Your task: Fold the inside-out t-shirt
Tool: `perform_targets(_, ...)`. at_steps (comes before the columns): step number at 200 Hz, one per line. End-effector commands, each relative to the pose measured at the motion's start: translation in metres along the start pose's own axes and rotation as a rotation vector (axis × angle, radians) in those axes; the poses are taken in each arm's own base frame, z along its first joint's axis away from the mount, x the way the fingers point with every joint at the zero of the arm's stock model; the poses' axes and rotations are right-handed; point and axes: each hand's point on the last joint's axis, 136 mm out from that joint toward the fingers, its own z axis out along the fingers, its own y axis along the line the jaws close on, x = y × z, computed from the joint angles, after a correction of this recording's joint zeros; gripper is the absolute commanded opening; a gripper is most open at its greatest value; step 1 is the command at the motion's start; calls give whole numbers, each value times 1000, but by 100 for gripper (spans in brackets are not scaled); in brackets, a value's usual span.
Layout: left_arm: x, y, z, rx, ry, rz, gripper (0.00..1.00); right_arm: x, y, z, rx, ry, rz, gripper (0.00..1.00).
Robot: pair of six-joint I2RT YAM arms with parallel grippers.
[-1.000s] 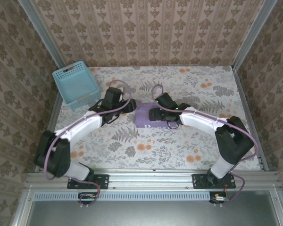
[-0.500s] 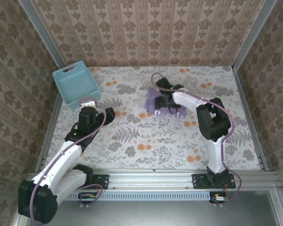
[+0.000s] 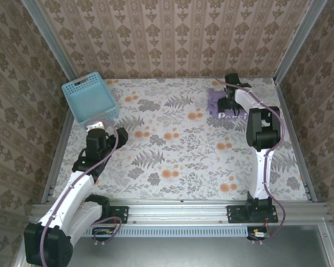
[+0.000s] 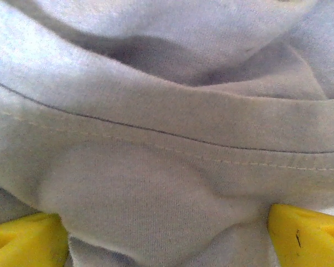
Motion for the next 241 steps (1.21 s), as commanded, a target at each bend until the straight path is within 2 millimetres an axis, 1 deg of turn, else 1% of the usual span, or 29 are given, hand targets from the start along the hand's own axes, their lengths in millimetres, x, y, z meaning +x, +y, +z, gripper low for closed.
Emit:
perform_targets(1, 6, 4, 5, -4, 26, 7, 87, 11, -21, 20, 53, 76, -131, 91)
perform_targets(18, 7, 5, 8, -8, 32, 6, 87, 3, -32, 28, 82, 75, -155, 92)
perform_targets(44, 7, 8, 12, -23, 37, 11, 88, 0, -67, 44, 110, 93, -104, 92)
perform_targets(53, 6, 9, 12, -31, 41, 13, 88, 0, -76, 49, 117, 94, -101, 92)
perform_targets(75, 4, 12, 12, -45, 43, 21, 89, -6, -96, 51, 136, 87, -85, 92)
perform_targets(95, 1, 14, 10, -56, 34, 27, 89, -15, -109, 47, 151, 60, -78, 92)
perform_targets(108, 1, 15, 10, -64, 35, 25, 90, -17, -115, 45, 153, 56, -78, 92)
perform_targets(129, 1, 16, 12, -71, 47, 33, 91, -16, -120, 42, 147, 55, -58, 92)
perform_targets(143, 0, 16, 15, -79, 56, 41, 91, -17, -117, 37, 129, 43, -43, 92)
perform_targets(160, -2, 18, 18, -93, 64, 40, 92, -27, -110, 18, 100, 5, -37, 92)
perform_targets(165, -3, 18, 19, -99, 63, 42, 99, -30, -108, 11, 93, -6, -37, 92)
perform_targets(185, -12, 22, 22, -149, 57, 59, 100, -42, -99, -27, 83, -71, -43, 92)
perform_targets(206, -23, 33, 28, -233, 24, 90, 100, -48, -88, -72, 77, -156, -42, 93)
perform_targets(211, -26, 39, 29, -270, 18, 81, 100, -45, -84, -79, 72, -166, -37, 93)
perform_targets(214, -26, 42, 30, -289, 21, 74, 100, -49, -84, -87, 70, -189, -30, 93)
perform_targets(215, -27, 44, 30, -296, 22, 70, 100, -45, -82, -86, 67, -181, -31, 93)
perform_targets(219, -28, 47, 32, -311, 29, 62, 100, -47, -81, -95, 64, -205, -17, 93)
perform_targets(226, -30, 49, 36, -321, 37, 69, 100, -43, -76, -107, 53, -225, 3, 93)
perform_targets(234, -34, 48, 40, -323, 41, 104, 100, -36, -68, -116, 29, -254, 36, 93)
perform_targets(235, -35, 49, 41, -325, 41, 108, 100, -34, -66, -115, 25, -253, 39, 93)
perform_targets(240, -37, 50, 41, -341, 41, 129, 100, -32, -61, -125, 10, -285, 59, 93)
perform_targets(241, -37, 51, 41, -345, 41, 131, 100, -30, -59, -124, 7, -283, 60, 93)
